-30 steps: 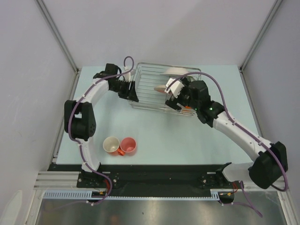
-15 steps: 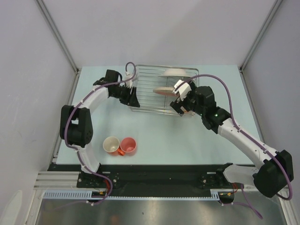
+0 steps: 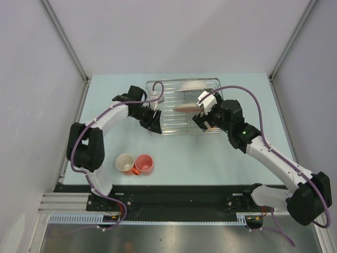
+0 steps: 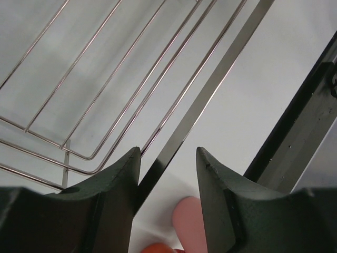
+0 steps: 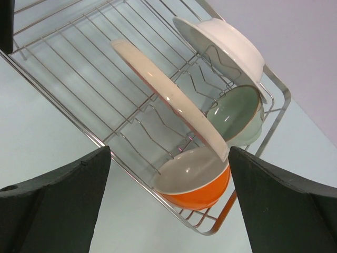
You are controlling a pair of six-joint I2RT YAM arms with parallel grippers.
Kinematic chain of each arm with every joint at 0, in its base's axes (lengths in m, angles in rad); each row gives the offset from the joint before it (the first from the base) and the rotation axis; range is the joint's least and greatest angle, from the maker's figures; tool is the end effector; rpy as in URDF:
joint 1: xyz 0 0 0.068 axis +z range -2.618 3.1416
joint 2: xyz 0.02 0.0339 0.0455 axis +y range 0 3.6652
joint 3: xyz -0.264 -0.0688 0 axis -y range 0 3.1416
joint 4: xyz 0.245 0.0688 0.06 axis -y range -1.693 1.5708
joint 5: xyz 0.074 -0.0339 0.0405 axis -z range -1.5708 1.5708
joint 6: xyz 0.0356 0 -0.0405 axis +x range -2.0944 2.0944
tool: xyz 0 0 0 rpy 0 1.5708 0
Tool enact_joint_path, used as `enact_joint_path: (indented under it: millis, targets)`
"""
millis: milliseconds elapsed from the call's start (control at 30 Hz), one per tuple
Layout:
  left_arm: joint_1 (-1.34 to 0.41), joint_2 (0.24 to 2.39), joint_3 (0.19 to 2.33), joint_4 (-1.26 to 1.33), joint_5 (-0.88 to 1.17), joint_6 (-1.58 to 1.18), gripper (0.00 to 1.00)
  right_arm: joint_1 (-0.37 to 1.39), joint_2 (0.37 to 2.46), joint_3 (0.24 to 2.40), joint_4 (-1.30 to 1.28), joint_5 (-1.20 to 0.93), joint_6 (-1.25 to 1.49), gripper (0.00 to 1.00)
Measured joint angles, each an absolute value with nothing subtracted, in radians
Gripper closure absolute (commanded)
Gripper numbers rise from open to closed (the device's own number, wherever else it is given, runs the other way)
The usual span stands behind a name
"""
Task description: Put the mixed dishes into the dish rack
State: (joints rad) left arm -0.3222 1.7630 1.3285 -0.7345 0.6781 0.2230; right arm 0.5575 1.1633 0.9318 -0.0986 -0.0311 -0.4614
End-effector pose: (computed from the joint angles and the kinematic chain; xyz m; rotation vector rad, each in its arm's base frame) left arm 0.3322 -0.1345 0.2303 0.8877 2.4755 -0.9504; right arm 0.2296 0.1445 0.3225 -0.9459 1.6499 0.0948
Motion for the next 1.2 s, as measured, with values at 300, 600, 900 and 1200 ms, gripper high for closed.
enact_joint_path:
  millis: [300,600,900,1200]
  targets:
    - [-0.310,1.718,1.390,-0.860,0.614,0.237,0.36,0.578,1.179,0.931,-0.101,0.004,-0.398,0.00]
    - [-0.213,1.658,1.676,-0.977,0.578,0.276,0.28,0.662,1.253,0.960,-0.131,0.088,-0.336,0.00]
    - [-0.101,1.277,1.325,-1.114,0.472,0.547,0.42,0.783,1.275,1.027,-0.155,0.257,-0.296,0.00]
    - [-0.039,1.163,1.000,-1.185,0.410,0.705,0.44,0.817,1.307,1.028,-0.160,0.332,-0.281,0.00]
